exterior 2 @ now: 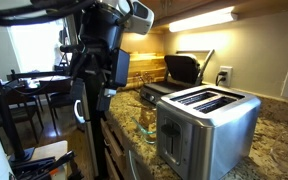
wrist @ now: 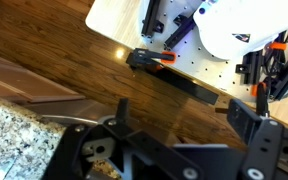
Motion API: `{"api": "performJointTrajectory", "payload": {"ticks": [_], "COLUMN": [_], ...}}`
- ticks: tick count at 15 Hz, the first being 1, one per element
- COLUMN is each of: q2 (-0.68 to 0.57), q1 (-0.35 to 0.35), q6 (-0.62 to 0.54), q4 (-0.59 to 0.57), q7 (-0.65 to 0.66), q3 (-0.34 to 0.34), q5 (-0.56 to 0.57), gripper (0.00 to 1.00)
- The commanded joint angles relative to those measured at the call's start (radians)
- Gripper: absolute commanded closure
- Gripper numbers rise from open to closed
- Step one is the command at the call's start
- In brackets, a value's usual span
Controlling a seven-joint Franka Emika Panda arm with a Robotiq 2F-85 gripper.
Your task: Put a slice of bread in the left slot of the toaster
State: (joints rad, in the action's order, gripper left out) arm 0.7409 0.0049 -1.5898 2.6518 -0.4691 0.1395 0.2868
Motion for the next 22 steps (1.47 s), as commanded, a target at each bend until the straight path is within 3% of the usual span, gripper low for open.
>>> {"api": "performJointTrajectory", "payload": {"ticks": [1,12,22], "q2": [0.026,-0.051,-0.125], "q1": [0.036,0.116,0.137], "q6": [-0.001,-0.036,-0.081], "q4": [0.018,-0.026,-0.065], "q7": [0.030,0.117,0.161], "q3": [-0.017,-0.116,-0.164], "q5": [-0.021,-0.118,-0.175], "gripper": [0.00,0.00,0.00]}}
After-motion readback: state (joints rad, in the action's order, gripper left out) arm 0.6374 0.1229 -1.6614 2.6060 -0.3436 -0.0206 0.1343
